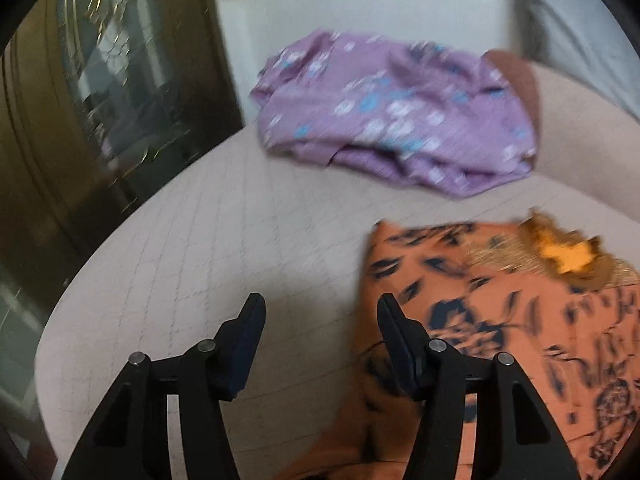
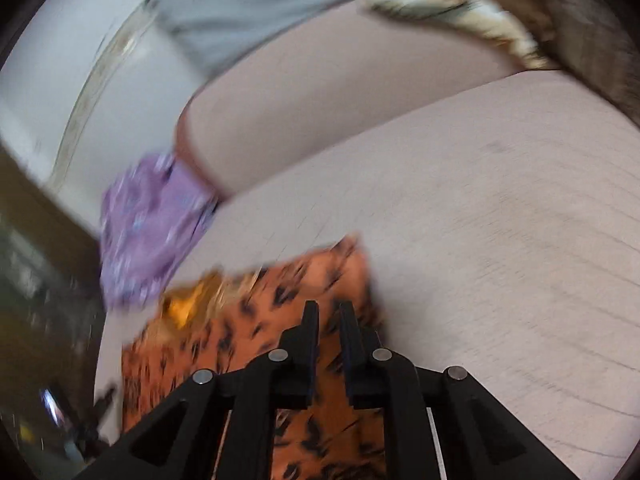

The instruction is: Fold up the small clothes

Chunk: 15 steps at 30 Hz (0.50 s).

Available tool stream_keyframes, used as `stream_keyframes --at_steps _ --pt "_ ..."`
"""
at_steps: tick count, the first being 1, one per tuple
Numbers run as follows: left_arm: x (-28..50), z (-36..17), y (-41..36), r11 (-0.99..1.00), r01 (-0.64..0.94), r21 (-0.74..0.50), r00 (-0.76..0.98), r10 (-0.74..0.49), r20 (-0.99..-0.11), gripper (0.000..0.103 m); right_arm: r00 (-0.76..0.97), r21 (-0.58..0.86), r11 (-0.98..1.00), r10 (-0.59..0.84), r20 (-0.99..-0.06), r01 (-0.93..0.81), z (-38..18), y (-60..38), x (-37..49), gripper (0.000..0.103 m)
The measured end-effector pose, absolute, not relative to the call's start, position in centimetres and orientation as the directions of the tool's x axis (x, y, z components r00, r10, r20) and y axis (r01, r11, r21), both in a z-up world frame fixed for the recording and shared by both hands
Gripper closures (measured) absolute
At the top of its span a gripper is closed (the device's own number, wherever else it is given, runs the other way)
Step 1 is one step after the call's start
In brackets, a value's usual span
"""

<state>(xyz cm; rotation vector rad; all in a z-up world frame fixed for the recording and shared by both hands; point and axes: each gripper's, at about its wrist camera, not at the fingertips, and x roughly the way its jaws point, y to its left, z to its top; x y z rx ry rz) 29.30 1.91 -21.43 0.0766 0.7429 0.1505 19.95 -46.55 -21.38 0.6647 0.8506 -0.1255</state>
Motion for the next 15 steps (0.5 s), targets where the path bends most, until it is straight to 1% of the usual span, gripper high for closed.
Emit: stream_keyframes --at_steps 1,2,3,4,6,7,8,10,11,13,15 --pt "29.0 -21.2 1.5 0.991 -0.078 0.113 0.740 0.133 -0.660 0.039 0.652 0.468 0.816 0.156 -0.742 0.338 -21.6 -45.6 20.4 0.090" --pt "28.9 -21.3 1.0 0.994 -0.040 0.104 0.741 0.099 -0.664 0.032 0.634 0.435 0.841 0.150 -0.759 0.322 -22.1 -44.5 21.0 0.090" --pt "28.9 -21.5 0.7 0.995 -0.018 0.103 0.734 0.083 -0.674 0.029 0.616 0.421 0.851 0.154 -0.773 0.315 -22.7 -43.8 21.5 0.090" --pt "29.2 -22.3 0.2 0.993 0.010 0.117 0.704 0.076 -0.706 0.025 0.601 0.416 0.853 0.160 -0.783 0.315 -23.2 -43.6 21.6 0.090" --pt "30.0 -23.8 -0.5 0.988 0.044 0.146 0.645 0.083 -0.759 0.025 0.513 0.382 0.855 0.165 -0.842 0.350 -25.7 -43.2 22.5 0.089" --pt "30.3 -24.6 -0.6 0.986 0.051 0.158 0.618 0.093 -0.780 0.025 0.487 0.375 0.854 0.171 -0.857 0.360 -26.6 -43.1 22.7 0.090" --pt "30.3 -24.5 -0.5 0.988 0.046 0.148 0.624 0.087 -0.777 0.025 0.512 0.380 0.852 0.160 -0.844 0.360 -26.5 -43.2 22.5 0.091" --pt "30.2 -23.6 -0.4 0.992 0.038 0.120 0.636 0.068 -0.769 0.025 0.518 0.398 0.845 0.176 -0.837 0.357 -25.6 -43.5 22.2 0.089" --pt "29.9 -23.1 -0.2 0.994 0.035 0.103 0.657 0.054 -0.752 0.025 0.546 0.427 0.837 0.193 -0.816 0.343 -25.0 -43.5 21.9 0.090" --pt "29.7 -22.7 -0.4 0.994 0.036 0.107 0.679 0.054 -0.732 0.025 0.608 0.471 0.830 0.215 -0.764 0.299 -23.8 -43.5 21.3 0.090" --pt "29.9 -23.2 -0.9 0.991 0.072 0.115 0.655 0.040 -0.755 0.025 0.603 0.491 0.834 0.261 -0.753 0.251 -23.7 -42.5 21.7 0.090"
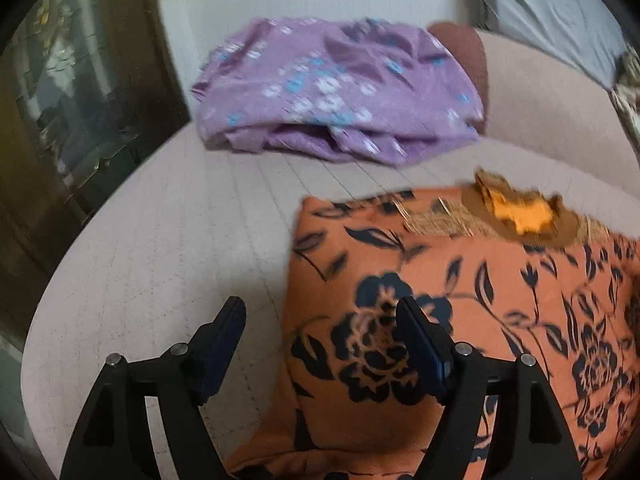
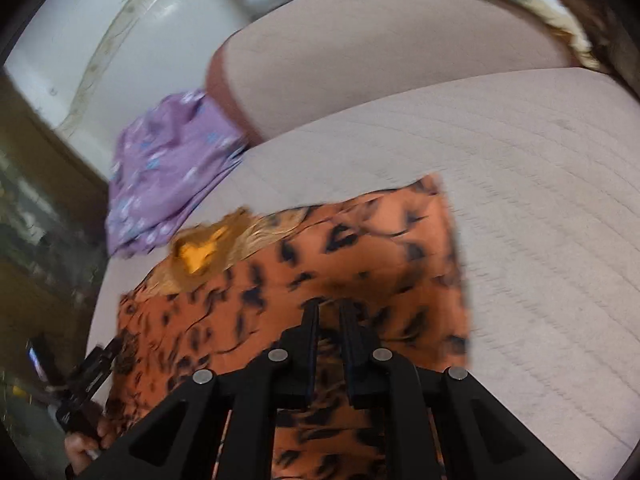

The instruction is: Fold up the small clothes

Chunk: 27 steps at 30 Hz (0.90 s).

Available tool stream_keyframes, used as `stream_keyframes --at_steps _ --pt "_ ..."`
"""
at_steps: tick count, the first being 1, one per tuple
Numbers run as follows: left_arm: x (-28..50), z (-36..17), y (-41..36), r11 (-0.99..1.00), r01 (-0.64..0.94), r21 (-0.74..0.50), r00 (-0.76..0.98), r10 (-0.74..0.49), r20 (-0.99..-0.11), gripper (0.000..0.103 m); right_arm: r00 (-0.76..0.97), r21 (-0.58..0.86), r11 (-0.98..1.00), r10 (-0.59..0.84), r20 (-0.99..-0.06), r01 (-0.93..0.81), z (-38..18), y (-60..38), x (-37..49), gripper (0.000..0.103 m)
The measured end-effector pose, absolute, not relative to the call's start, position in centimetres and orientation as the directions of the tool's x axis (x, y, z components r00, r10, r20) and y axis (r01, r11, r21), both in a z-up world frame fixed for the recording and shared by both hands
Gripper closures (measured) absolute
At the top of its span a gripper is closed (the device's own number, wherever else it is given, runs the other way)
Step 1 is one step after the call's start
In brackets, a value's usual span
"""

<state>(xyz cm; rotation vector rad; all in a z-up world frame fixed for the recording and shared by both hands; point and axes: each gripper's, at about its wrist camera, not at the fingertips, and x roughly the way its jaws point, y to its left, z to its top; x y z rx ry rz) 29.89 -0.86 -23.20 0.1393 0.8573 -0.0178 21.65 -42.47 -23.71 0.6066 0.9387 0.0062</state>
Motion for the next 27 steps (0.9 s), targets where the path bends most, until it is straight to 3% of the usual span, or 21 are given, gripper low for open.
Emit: stream_keyframes --at_steps 3,7,11,14,16,18,22,27 --pt "30.5 -24.9 -1.9 0.977 0.136 0.164 0.605 0.049 -0.794 0.023 0.507 0.510 0.841 0.364 -0.781 0.183 -26.1 -39.0 22.6 0.090" --pt "30.1 -23.3 -1.5 0.986 0.116 0.119 0.632 0.020 -0.774 0.022 0.490 0.406 0.905 0.299 -0.819 0.126 -25.4 -36.2 22.6 0.090" --pt "29.4 -21.9 -1.8 0.985 0.170 0.013 0.643 -0.101 -0.759 0.022 0.534 0.499 0.867 0.417 -0.735 0.009 -23.0 -33.9 21.9 0.090" --pt "28.9 -23.2 -4.3 0.965 0.252 0.078 0.611 -0.096 -0.786 0.022 0.456 0.526 0.847 0.500 -0.736 -0.079 -24.0 -30.7 21.7 0.090" --pt "28.6 -24.6 -5.6 0.948 0.282 0.150 0.584 -0.046 -0.810 0.021 0.385 0.486 0.870 0.476 -0.791 -0.078 -25.7 -29.1 22.1 0.088" --pt "28.7 -24.0 -5.3 0.949 0.281 0.144 0.591 -0.053 -0.805 0.021 0.414 0.455 0.884 0.456 -0.788 -0.108 -25.3 -28.8 21.9 0.089" --pt "29.3 -23.5 -3.3 0.973 0.207 0.105 0.589 -0.038 -0.807 0.021 0.451 0.472 0.880 0.444 -0.774 -0.056 -24.2 -30.2 21.5 0.089" --pt "29.8 -24.1 -1.8 0.981 0.147 0.126 0.572 0.020 -0.820 0.021 0.483 0.397 0.910 0.297 -0.824 0.117 -26.1 -34.3 21.8 0.092"
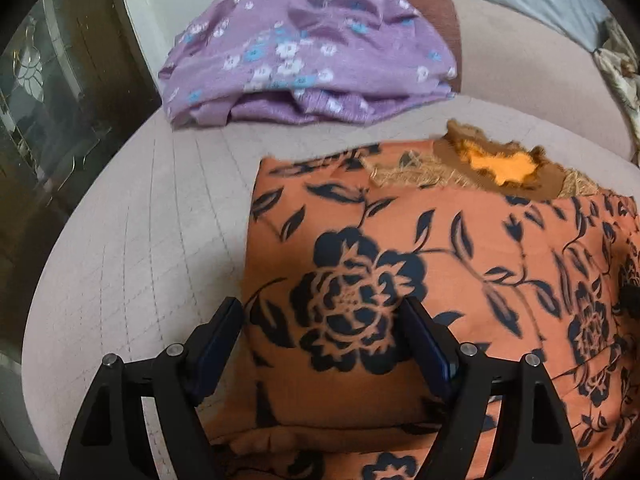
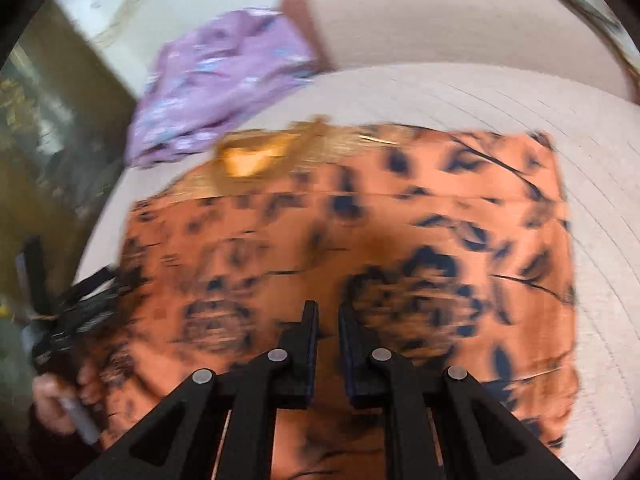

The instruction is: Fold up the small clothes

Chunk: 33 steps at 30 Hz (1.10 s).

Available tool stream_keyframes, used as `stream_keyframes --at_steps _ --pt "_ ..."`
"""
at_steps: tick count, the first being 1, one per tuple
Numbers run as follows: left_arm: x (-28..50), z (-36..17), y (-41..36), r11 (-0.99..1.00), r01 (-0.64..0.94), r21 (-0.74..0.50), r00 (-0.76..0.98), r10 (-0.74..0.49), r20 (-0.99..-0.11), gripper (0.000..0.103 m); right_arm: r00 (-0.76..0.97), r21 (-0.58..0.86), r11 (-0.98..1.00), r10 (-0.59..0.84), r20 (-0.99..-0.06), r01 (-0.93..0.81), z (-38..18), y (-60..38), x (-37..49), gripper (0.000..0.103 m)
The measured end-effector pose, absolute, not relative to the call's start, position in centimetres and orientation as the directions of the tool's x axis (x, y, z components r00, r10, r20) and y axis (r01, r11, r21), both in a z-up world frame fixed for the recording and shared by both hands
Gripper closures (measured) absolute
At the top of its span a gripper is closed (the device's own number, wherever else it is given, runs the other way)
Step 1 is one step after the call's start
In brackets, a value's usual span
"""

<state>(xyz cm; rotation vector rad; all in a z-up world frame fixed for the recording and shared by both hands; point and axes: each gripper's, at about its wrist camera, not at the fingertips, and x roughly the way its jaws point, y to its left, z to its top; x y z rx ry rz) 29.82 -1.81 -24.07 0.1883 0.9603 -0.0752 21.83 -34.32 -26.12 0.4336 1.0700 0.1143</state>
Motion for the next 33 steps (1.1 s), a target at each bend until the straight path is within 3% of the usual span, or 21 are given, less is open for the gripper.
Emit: stream_keyframes --at_steps 2,8,11,13,14,15,22,28,30,32,33 --pt "29.7 -23.9 -1.8 0.979 0.160 0.124 0.569 0.011 -0.822 0.021 0.495 0.471 0.869 0.348 -0.797 0.148 -26.4 -35.4 21.6 0.092" --pt "26.9 -22.1 0.3 0.984 0.170 0.047 0.582 -0.062 -0.811 0.022 0.553 0.518 0.844 0.368 -0.747 0.138 -22.2 -36.1 16.8 0.089" --pt "23.7 -21.5 2.0 0.979 0.189 0.078 0.610 -0.055 -0.790 0.021 0.611 0.565 0.811 0.373 -0.698 0.150 -20.3 -37.7 13.1 0.085" --pt "22.0 -21.1 3.2 0.976 0.187 0.109 0.632 -0.035 -0.774 0.021 0.663 0.609 0.772 0.361 -0.656 0.182 -20.0 -38.5 10.6 0.061" --pt "20.9 -20.9 4.1 0.978 0.177 0.114 0.643 -0.027 -0.765 0.021 0.687 0.631 0.748 0.349 -0.638 0.206 -20.0 -39.1 8.8 0.026" --pt "19.9 -20.8 5.2 0.981 0.161 0.109 0.649 -0.022 -0.760 0.021 0.708 0.645 0.729 0.329 -0.625 0.231 -20.0 -39.8 7.0 0.018" --pt "12.4 -20.8 12.5 0.999 0.045 -0.004 0.600 -0.031 -0.799 0.021 0.749 0.712 0.630 0.299 -0.591 0.311 -20.9 -43.6 -3.1 0.019" --pt "7.0 -22.5 14.6 0.996 0.065 -0.061 0.507 -0.086 -0.857 0.022 0.715 0.734 0.573 0.333 -0.615 0.364 -22.9 -44.1 -8.4 0.020" --pt "5.9 -23.0 14.7 0.994 0.084 -0.075 0.493 -0.107 -0.864 0.029 0.700 0.728 0.578 0.343 -0.627 0.369 -23.4 -43.8 -9.6 0.022" --pt "5.3 -23.2 14.7 0.990 0.099 -0.101 0.482 -0.136 -0.865 0.059 0.672 0.706 0.587 0.338 -0.658 0.396 -24.2 -43.6 -10.1 0.027" --pt "5.2 -23.3 14.7 0.987 0.106 -0.118 0.472 -0.154 -0.868 0.060 0.658 0.696 0.589 0.337 -0.673 0.410 -24.6 -43.6 -10.2 0.030"
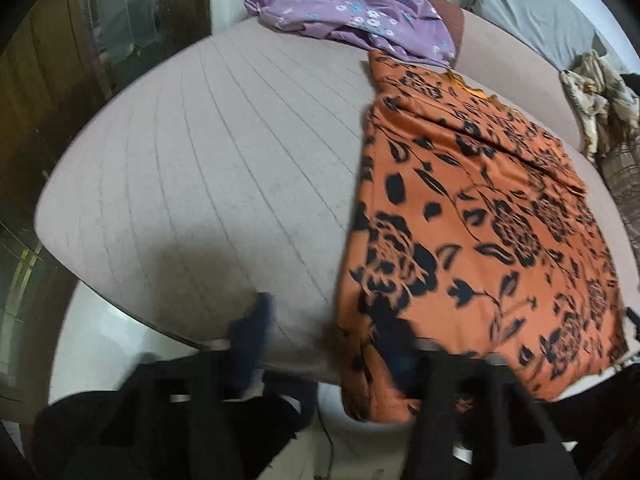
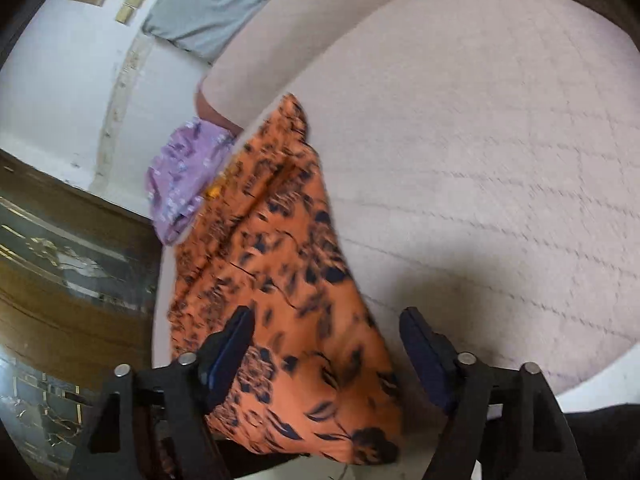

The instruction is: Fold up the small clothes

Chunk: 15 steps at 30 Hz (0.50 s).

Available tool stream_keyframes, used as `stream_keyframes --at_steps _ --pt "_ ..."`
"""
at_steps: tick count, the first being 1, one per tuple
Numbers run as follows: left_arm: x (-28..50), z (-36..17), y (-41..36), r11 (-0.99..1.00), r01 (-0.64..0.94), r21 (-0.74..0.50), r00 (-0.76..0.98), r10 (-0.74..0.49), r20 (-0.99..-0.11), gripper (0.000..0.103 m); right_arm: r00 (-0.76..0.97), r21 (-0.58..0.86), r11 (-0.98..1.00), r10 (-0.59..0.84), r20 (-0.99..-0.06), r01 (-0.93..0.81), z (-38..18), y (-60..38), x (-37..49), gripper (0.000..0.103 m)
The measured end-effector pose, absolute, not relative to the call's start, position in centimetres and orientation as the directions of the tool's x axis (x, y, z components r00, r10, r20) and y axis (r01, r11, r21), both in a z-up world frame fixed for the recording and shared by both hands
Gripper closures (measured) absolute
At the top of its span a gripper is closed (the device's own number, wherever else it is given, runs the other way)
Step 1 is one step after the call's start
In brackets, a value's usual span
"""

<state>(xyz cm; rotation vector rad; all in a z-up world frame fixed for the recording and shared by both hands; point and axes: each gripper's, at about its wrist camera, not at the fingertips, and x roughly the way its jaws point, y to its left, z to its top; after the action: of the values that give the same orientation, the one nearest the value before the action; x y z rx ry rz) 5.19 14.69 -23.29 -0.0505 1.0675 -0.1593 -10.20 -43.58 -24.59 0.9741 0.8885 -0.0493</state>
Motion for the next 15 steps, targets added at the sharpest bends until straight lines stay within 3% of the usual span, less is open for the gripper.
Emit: stream_keyframes --at_steps 1,3,6,8,15 --pt "5.2 -23.3 14.7 0.986 0.109 -0.130 0.462 -0.166 -0.871 0.060 0.631 0.681 0.592 0.342 -0.696 0.431 -25.2 -43.5 -10.1 0.033" --pt "5.0 -23.3 14.8 0.985 0.098 -0.139 0.464 -0.169 -0.870 0.060 0.579 0.655 0.599 0.357 -0.733 0.461 -26.3 -43.0 -9.9 0.050" --pt "4.4 -23.2 15.0 0.979 0.106 -0.175 0.446 -0.204 -0.871 0.056 0.546 0.610 0.636 0.332 -0.769 0.473 -26.6 -41.7 -10.2 0.058" --pt "4.3 -23.5 15.2 0.974 0.114 -0.195 0.397 -0.225 -0.890 0.027 0.514 0.596 0.657 0.349 -0.784 0.463 -26.4 -40.6 -10.3 0.058" --pt "4.7 -24.4 15.7 0.980 0.100 -0.173 0.333 -0.197 -0.922 0.027 0.379 0.433 0.769 0.267 -0.886 0.471 -26.0 -38.3 -10.4 0.052"
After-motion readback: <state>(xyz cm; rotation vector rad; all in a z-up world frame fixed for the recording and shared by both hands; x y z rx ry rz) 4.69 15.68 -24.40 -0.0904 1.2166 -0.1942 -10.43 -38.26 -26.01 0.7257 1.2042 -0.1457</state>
